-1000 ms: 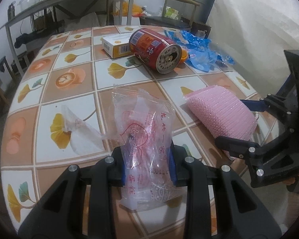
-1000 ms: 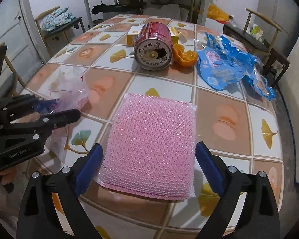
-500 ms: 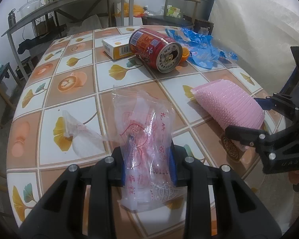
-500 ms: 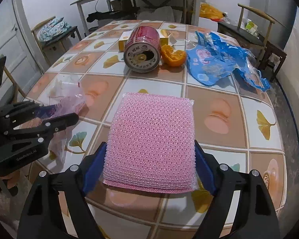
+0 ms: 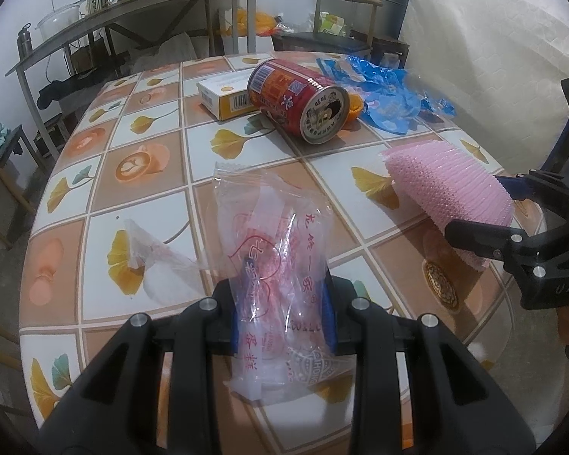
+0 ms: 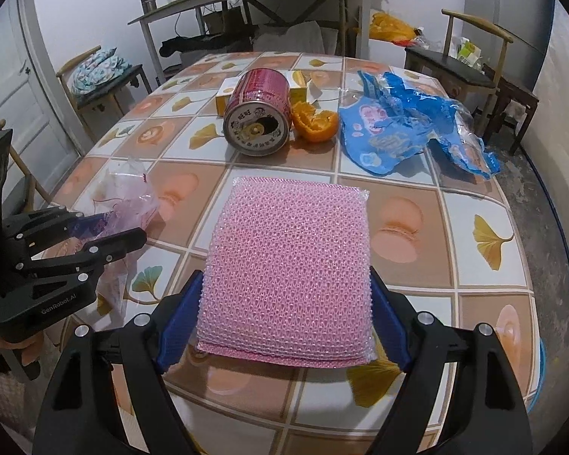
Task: Collect trash
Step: 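Lift the clear bag with the left tool while the right tool lifts the pink scrubber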
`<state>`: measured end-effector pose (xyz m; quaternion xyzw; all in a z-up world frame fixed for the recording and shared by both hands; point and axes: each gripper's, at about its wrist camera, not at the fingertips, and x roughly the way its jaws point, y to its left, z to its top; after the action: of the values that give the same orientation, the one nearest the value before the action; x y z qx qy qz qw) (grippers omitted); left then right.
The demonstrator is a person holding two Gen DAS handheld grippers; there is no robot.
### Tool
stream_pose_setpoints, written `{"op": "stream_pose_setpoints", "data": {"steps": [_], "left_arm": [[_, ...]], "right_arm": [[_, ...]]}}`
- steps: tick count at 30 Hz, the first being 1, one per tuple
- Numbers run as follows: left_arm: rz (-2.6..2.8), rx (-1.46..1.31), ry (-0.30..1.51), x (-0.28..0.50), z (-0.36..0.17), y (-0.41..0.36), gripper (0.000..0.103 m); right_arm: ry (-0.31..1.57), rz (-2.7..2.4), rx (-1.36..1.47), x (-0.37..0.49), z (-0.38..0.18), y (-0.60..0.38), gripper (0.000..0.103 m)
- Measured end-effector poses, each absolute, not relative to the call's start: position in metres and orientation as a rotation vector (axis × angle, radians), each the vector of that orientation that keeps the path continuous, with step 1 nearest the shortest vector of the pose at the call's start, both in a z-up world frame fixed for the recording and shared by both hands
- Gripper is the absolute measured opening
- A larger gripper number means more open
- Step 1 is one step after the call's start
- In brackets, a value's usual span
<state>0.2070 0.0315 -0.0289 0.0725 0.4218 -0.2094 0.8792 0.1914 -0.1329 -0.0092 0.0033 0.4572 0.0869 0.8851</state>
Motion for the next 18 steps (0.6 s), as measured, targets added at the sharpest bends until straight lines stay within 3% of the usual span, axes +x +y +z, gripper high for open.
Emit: {"op": "stream_pose_setpoints", "data": {"steps": [18], "left_arm": [[-0.471,0.147,0.805,0.200,-0.004,0.020,0.029]], "right_arm": [[0.856,0.161,0.109,0.172,0.008,-0.159,0.079]]}}
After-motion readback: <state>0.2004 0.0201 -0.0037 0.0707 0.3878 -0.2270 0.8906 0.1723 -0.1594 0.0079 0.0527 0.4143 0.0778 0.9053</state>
